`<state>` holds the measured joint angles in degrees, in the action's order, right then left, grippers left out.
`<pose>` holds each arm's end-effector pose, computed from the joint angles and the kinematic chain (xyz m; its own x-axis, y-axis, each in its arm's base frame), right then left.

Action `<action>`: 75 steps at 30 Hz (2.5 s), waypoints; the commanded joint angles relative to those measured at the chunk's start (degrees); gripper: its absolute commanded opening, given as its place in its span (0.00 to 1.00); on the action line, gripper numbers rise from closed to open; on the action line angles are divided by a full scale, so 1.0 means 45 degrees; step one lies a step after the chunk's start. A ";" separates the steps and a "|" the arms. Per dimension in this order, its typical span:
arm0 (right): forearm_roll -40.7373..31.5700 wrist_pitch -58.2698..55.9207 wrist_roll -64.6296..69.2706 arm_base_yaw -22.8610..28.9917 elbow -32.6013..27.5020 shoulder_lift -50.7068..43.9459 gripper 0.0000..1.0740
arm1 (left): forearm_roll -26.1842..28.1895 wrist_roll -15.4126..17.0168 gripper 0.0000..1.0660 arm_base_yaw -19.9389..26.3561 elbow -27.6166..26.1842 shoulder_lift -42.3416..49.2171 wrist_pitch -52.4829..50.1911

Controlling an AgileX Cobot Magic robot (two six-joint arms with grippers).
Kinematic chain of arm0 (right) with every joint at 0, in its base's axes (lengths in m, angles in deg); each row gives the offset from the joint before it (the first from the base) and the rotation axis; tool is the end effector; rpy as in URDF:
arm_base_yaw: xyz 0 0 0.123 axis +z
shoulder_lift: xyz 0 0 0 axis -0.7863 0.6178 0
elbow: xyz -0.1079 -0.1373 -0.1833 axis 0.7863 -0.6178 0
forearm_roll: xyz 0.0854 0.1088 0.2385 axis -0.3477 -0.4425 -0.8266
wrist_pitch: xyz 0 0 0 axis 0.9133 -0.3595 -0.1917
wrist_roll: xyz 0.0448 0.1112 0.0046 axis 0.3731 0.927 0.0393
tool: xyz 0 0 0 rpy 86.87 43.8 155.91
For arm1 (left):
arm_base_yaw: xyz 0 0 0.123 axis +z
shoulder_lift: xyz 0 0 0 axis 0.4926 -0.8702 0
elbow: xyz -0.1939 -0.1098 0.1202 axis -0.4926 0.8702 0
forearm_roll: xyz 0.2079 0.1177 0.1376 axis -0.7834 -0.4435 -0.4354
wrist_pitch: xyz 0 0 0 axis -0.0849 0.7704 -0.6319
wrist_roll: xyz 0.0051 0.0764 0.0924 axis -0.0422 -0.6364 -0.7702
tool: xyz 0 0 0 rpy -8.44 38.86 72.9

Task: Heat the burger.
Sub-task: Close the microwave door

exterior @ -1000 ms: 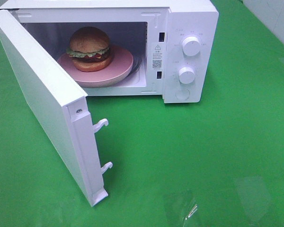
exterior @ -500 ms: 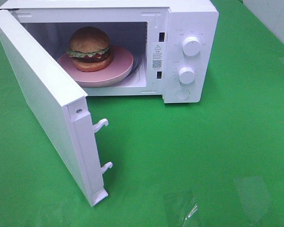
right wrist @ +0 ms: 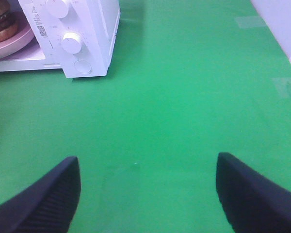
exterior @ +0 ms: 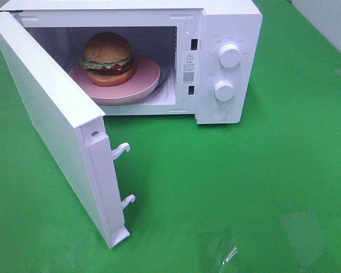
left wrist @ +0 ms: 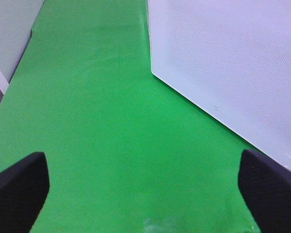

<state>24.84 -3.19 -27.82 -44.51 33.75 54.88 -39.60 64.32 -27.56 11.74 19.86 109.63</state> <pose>0.0747 0.0008 0.2851 -0.4000 0.0306 -0.9160 -0.0285 0.9985 0.0458 0.0743 -0.0065 0.2775 -0.4364 0.0734 -0.8967 0.0725 0.9963 0.0463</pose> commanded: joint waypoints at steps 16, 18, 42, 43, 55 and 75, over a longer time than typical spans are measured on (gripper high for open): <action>0.0000 0.0153 -0.0076 -0.0051 -0.0025 -0.0306 0.71 | 0.0013 0.0000 0.92 0.0000 -0.0471 0.0000 -0.1159; 0.0000 0.0153 -0.0076 -0.0051 -0.0025 -0.0306 0.71 | 0.0013 0.0000 0.91 0.0000 -0.0509 -0.0280 -0.1770; 0.0000 0.0153 -0.0076 -0.0051 -0.0025 -0.0306 0.71 | 0.0000 -0.0013 0.00 0.0000 -0.0140 -0.5704 -0.8505; 0.0000 0.0153 -0.0076 -0.0051 -0.0025 -0.0306 0.71 | 0.0038 -0.0013 0.00 0.0000 0.0216 -0.6150 -0.9728; 0.0000 0.0153 -0.0076 -0.0051 -0.0025 -0.0306 0.71 | 0.0038 0.0000 0.00 0.0000 0.1719 -0.9065 -1.5113; 0.0000 0.0153 -0.0076 -0.0051 -0.0025 -0.0306 0.71 | -0.2457 0.1846 0.00 -0.0025 0.1655 -1.5432 -2.0919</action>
<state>24.84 -3.19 -27.82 -44.51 33.75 54.88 -49.62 71.25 -27.56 19.31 -49.24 17.44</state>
